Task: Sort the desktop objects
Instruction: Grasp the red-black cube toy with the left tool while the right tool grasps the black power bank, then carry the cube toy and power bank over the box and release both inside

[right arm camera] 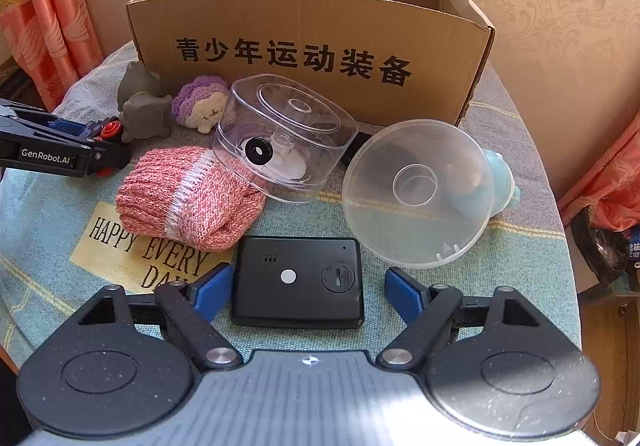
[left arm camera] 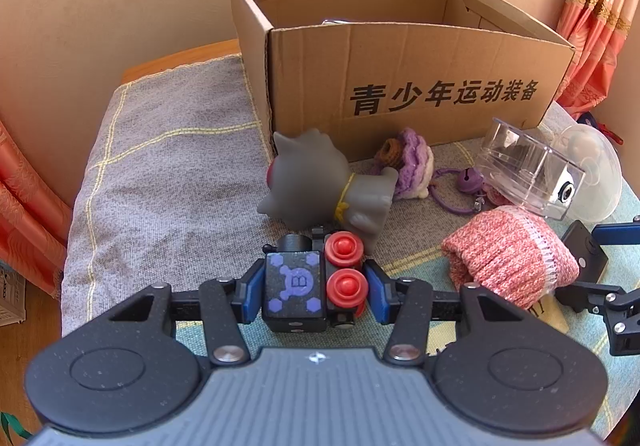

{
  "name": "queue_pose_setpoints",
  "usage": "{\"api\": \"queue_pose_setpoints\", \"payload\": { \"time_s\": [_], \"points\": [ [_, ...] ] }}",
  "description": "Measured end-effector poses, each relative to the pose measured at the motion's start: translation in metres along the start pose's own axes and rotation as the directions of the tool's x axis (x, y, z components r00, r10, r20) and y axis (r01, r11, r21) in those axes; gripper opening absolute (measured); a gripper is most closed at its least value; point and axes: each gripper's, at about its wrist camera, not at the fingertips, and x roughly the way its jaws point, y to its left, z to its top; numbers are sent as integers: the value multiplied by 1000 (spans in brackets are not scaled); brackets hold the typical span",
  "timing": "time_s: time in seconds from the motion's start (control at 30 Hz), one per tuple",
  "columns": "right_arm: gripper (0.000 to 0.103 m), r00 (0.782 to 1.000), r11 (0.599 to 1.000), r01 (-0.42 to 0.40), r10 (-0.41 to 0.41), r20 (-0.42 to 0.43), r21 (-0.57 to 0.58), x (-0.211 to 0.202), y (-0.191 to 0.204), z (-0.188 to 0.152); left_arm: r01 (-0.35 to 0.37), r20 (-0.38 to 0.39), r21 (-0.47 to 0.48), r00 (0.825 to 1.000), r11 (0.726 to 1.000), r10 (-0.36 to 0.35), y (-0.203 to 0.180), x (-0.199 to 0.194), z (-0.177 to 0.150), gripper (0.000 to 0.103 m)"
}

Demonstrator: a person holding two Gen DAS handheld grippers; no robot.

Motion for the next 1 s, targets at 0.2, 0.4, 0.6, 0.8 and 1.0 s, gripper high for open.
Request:
{"api": "queue_pose_setpoints", "payload": {
  "time_s": [0.2, 0.4, 0.6, 0.8, 1.0],
  "points": [
    [74, 1000, 1000, -14, 14, -7, -22, -3, 5, 1, 7, -10, 7, 1000, 1000, -7, 0, -3, -1, 49],
    [74, 999, 999, -27, 27, -18, -32, -8, 4, 0, 17, -12, 15, 1000, 1000, -16, 2, -13, -3, 49],
    [74, 999, 998, -48, 48, -19, -40, -21, 3, -2, 25, -17, 47, 1000, 999, -24, 1, -26, -3, 49],
    [74, 999, 997, -51, 52, 6, -59, -38, 4, -1, 46, -15, 53, 999, 998, -45, 0, -42, 0, 49],
    [74, 998, 997, -48, 51, 38, -62, -55, 1, 3, 59, -3, 56, 998, 997, -59, 0, -59, 6, 49]
  ]
}}
